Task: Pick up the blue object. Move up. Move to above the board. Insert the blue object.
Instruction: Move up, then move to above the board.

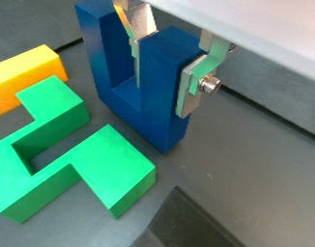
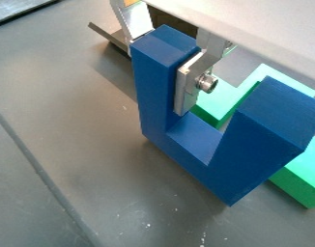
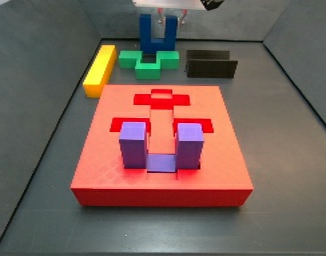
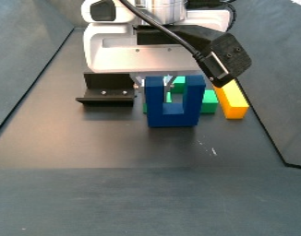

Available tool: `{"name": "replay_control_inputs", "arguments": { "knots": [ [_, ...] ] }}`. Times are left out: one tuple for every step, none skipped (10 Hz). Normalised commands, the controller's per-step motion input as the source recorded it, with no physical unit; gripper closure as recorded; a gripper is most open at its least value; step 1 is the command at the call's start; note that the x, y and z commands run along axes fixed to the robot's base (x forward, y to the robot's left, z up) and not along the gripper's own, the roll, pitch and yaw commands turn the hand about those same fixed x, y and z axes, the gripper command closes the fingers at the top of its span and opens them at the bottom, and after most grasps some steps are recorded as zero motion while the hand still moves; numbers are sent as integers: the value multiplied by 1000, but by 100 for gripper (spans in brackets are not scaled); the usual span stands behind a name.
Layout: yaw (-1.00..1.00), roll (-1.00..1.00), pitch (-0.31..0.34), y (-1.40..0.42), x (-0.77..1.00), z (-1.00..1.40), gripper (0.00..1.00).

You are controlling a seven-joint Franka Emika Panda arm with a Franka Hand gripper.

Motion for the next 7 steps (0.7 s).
{"name": "replay_control_inputs", "arguments": {
  "knots": [
    [0,0,0,0,0,833,100],
    [6,-7,16,-23,-27,802,100],
    [9,-21,17,-35,-51,498,100],
    [10,-27,-5,-12,-20,204,100],
    [0,0,0,0,0,1400,100],
    [-2,-8,28,-5,-21,1400,100],
    [-5,-26,11,-10,-32,1400,100]
  ]
}}
